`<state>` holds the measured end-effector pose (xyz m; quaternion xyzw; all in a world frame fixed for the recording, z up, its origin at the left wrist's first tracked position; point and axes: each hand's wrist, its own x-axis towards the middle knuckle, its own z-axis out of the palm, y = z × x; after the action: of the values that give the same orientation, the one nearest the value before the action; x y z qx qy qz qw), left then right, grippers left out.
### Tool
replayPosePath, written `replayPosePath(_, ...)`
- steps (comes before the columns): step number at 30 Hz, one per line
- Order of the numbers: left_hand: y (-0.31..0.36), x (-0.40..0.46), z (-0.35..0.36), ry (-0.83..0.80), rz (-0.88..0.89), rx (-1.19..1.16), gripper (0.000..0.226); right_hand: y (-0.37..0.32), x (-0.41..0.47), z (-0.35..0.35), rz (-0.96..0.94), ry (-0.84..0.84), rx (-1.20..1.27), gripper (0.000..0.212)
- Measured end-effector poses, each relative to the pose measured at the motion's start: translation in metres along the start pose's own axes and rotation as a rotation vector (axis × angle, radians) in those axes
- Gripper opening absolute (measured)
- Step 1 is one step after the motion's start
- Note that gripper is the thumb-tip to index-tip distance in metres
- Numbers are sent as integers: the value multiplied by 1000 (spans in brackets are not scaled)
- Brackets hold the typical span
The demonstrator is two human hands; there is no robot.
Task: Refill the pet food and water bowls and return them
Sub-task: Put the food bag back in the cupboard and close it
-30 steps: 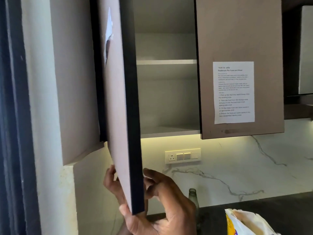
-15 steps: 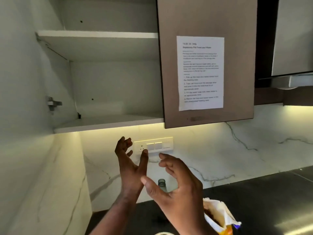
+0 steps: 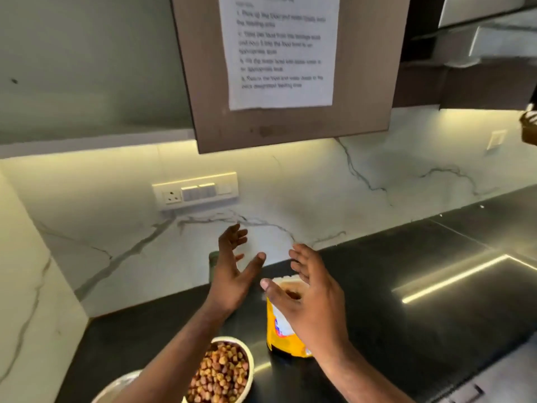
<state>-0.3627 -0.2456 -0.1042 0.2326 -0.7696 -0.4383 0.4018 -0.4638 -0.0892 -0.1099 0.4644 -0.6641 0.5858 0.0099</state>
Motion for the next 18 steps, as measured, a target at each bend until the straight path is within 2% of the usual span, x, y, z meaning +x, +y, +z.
replayPosePath(3, -48, 0, 22, -235, -88, -38, 93, 44, -8, -3, 90, -28, -97, 80)
replayPosePath(6, -90, 0, 36, -414, -219, -98, 112, 82, -20, -3, 177, -46, -138, 72)
replayPosePath(10, -132, 4, 47, -515, -320, -165, 137, 120, -33, 1, 351, -11, -174, 97)
replayPosePath(13, -163, 11, 47, -543, -369, -176, 140, 145, -41, 5, 466, -44, -160, 110)
replayPosePath(18, -196, 18, 52, -741, -474, -98, 137, 196, -55, 8, 674, -142, -95, 144)
